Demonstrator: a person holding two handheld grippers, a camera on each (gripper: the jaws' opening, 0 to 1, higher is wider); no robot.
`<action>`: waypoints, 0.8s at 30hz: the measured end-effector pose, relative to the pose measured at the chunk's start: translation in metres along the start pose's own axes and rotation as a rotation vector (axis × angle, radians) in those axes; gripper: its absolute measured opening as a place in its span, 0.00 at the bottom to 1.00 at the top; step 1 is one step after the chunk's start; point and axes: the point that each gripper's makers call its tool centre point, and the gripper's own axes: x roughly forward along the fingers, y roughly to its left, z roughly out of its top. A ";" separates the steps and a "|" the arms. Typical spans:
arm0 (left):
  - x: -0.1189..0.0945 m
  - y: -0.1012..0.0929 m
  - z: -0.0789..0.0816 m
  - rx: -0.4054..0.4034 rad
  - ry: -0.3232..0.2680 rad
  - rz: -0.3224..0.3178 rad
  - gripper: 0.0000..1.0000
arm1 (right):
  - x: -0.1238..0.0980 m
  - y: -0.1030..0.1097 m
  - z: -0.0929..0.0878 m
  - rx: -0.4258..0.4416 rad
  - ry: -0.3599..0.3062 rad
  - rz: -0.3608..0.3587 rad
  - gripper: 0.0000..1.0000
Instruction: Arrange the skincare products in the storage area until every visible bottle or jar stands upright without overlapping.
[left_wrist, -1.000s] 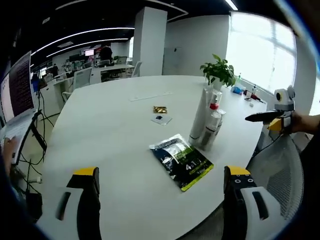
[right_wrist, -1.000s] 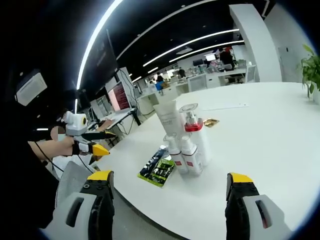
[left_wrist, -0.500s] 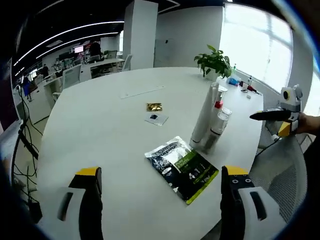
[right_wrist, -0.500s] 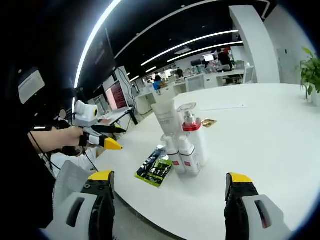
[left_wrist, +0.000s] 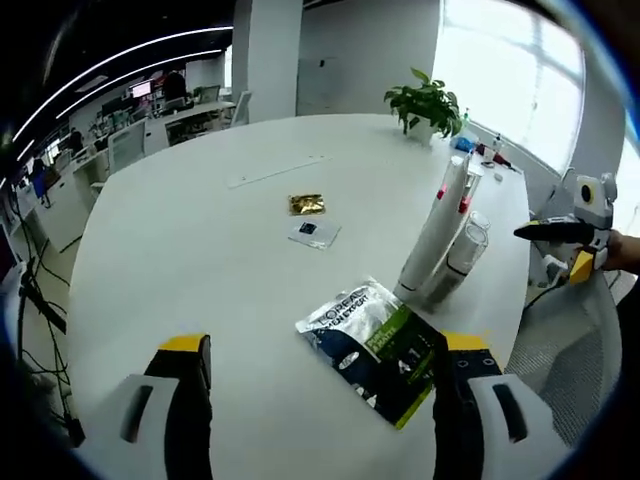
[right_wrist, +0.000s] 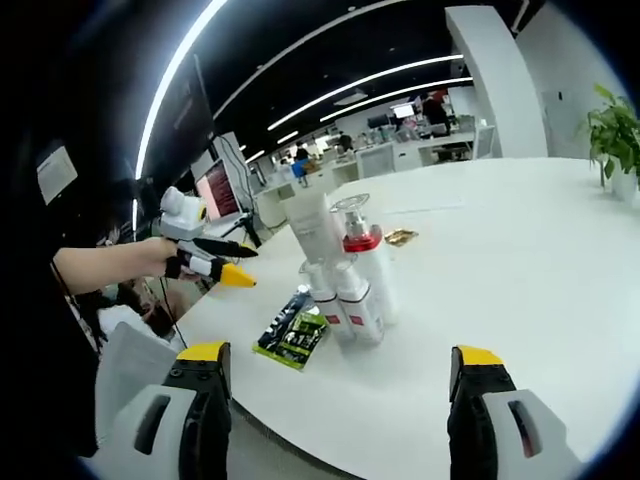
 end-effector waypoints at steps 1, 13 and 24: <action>0.004 0.003 0.002 -0.001 0.001 -0.002 0.84 | 0.000 -0.003 -0.001 -0.010 -0.001 -0.012 0.95; 0.028 0.012 0.005 0.020 0.048 -0.035 0.80 | 0.010 -0.004 -0.016 -0.102 0.036 -0.014 0.97; 0.061 0.009 0.025 0.083 0.071 -0.085 0.79 | 0.018 0.000 -0.026 -0.213 0.072 -0.010 0.99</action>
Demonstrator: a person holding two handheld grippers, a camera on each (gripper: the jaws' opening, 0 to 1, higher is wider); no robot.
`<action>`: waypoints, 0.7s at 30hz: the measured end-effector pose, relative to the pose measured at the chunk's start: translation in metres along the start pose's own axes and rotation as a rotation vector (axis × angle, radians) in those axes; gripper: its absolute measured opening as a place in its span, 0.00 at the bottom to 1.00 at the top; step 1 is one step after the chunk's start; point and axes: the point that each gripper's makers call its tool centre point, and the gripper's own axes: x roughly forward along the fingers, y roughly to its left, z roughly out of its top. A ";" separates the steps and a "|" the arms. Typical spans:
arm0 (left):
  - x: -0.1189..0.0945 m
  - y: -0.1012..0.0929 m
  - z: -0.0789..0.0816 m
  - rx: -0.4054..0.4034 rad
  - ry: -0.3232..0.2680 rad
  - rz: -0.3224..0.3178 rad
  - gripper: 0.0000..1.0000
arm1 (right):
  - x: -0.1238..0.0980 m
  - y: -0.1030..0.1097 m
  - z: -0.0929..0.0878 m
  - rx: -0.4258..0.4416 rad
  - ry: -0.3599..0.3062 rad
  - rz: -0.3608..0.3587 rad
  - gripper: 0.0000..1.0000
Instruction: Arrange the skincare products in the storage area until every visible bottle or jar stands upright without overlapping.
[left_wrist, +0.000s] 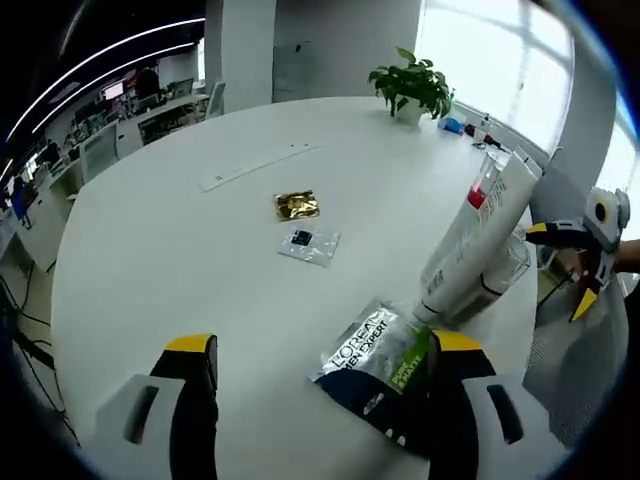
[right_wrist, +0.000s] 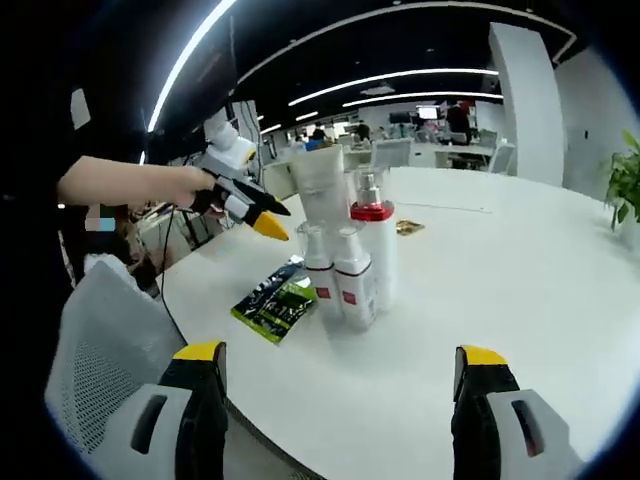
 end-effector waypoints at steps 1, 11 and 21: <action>0.003 0.000 0.001 0.007 0.006 -0.006 0.79 | 0.001 0.000 -0.003 -0.018 0.014 -0.004 0.99; 0.032 0.004 0.018 0.045 0.027 -0.045 0.78 | -0.001 -0.005 0.005 0.009 -0.055 -0.016 0.99; 0.065 0.006 0.029 0.051 0.057 -0.085 0.73 | 0.002 -0.006 0.001 0.022 -0.036 -0.015 0.99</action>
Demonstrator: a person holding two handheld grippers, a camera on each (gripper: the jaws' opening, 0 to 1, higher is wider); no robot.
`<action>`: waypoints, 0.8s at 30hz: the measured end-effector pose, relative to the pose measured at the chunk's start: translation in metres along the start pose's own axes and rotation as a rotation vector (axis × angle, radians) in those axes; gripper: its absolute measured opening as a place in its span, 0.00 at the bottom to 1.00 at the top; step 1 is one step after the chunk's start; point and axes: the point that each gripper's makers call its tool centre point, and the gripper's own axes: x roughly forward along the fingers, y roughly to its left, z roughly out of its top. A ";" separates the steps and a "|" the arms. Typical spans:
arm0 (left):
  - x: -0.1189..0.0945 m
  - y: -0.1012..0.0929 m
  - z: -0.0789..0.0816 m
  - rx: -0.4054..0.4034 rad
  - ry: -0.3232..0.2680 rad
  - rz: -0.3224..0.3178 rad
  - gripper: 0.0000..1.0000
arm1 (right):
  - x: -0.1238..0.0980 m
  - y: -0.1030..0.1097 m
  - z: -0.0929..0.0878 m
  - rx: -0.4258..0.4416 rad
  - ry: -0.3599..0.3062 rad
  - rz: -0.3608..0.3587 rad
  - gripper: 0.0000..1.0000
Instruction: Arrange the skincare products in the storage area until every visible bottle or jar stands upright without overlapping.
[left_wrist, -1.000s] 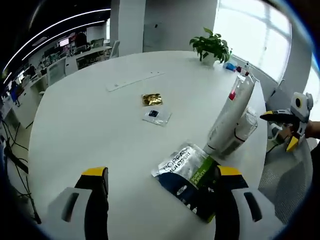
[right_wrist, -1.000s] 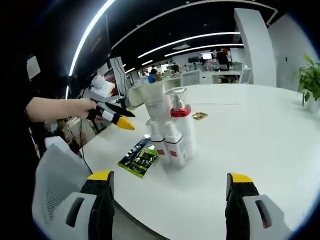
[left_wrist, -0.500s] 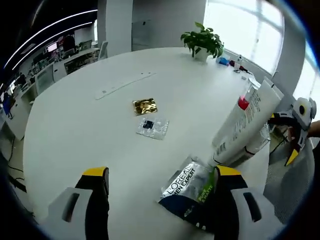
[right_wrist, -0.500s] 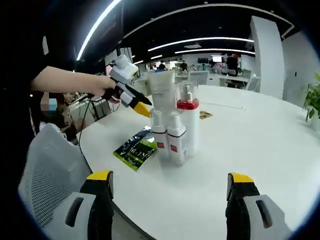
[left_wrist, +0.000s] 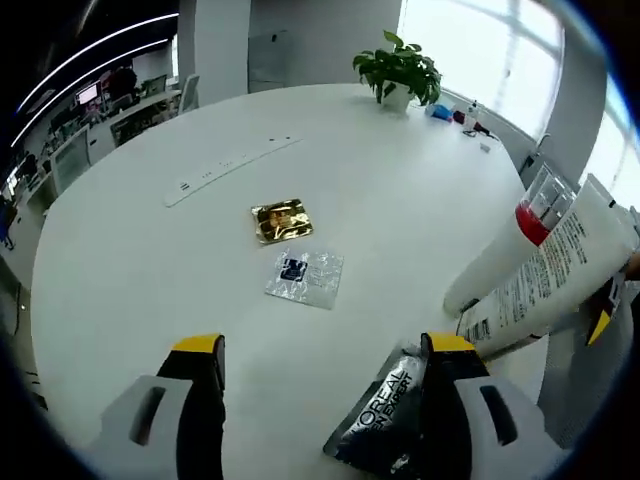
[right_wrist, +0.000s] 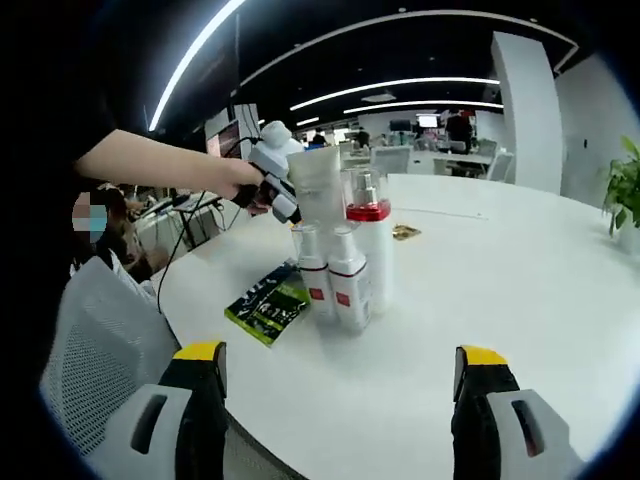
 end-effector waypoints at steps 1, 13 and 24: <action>0.004 0.000 0.003 0.000 -0.002 -0.009 0.73 | 0.000 0.000 0.000 0.010 -0.001 0.000 0.99; 0.033 0.007 0.016 0.085 0.020 -0.033 0.68 | 0.002 -0.003 -0.005 0.023 0.022 -0.007 0.99; 0.058 0.013 0.017 0.128 0.045 -0.036 0.54 | 0.002 -0.007 -0.009 0.031 0.034 -0.019 0.99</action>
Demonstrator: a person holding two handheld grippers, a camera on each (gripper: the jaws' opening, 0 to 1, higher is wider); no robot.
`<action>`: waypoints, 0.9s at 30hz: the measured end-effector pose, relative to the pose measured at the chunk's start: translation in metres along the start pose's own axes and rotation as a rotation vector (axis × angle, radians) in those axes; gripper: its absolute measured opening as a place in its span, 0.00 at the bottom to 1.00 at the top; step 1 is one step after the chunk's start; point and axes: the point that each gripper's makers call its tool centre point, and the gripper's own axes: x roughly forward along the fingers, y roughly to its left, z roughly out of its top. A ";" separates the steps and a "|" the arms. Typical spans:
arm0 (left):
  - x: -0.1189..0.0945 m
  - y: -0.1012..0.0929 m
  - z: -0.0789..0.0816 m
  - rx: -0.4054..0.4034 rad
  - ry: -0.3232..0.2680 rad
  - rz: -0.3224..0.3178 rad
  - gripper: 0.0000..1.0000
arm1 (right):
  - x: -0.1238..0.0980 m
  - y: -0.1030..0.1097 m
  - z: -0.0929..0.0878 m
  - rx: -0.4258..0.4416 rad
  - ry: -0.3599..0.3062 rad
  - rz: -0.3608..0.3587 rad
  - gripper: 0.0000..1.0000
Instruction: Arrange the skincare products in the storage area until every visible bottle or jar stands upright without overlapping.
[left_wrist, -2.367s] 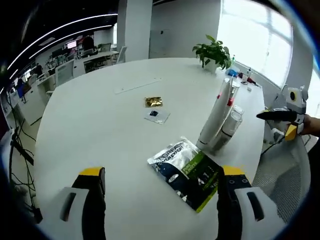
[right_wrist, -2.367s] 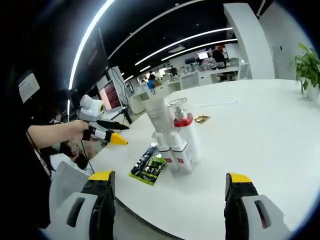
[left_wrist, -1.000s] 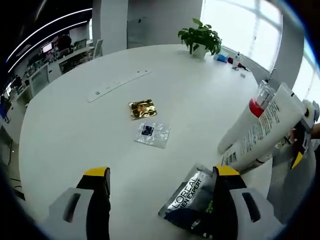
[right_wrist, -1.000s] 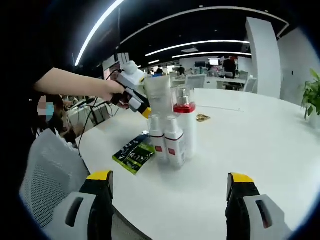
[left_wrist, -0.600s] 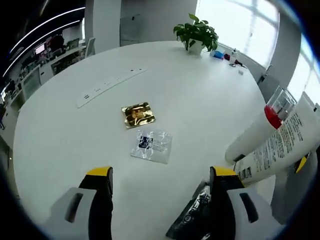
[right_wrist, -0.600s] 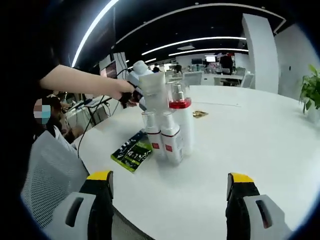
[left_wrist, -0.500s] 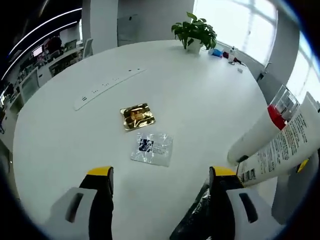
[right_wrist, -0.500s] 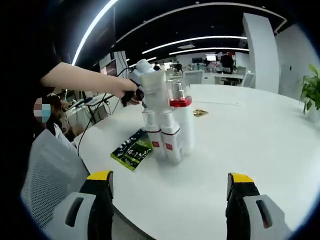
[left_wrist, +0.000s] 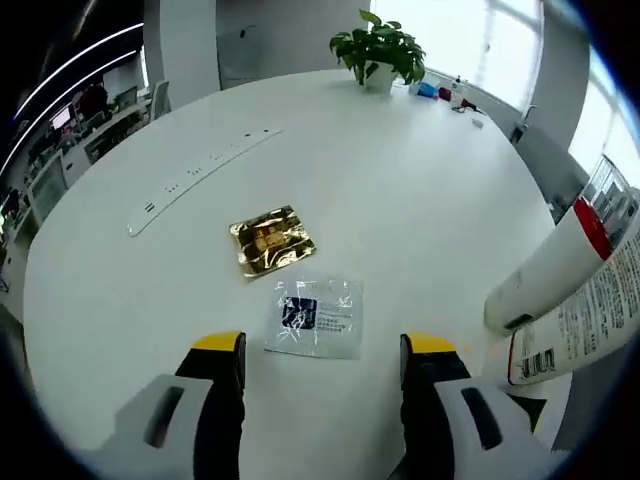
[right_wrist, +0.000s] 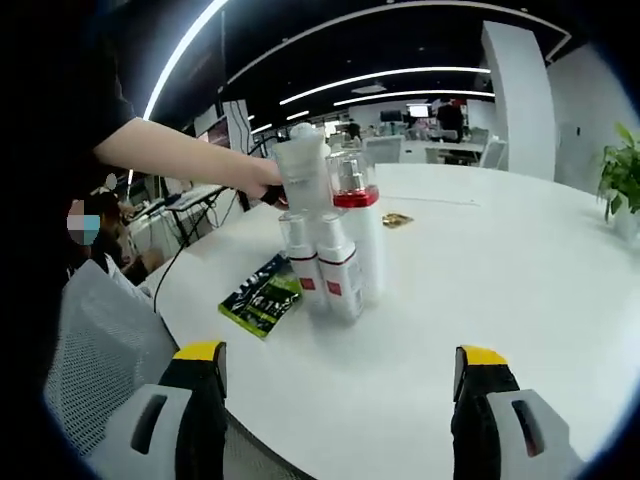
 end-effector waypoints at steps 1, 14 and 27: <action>0.001 0.000 0.001 0.001 0.001 -0.003 0.53 | 0.000 0.000 0.000 0.001 0.001 -0.001 0.99; 0.015 0.008 0.008 0.012 0.023 -0.019 0.43 | 0.000 0.000 -0.002 0.003 0.009 0.000 0.99; 0.013 0.005 0.007 0.080 0.009 0.007 0.36 | 0.000 -0.001 -0.003 0.003 0.013 -0.003 0.99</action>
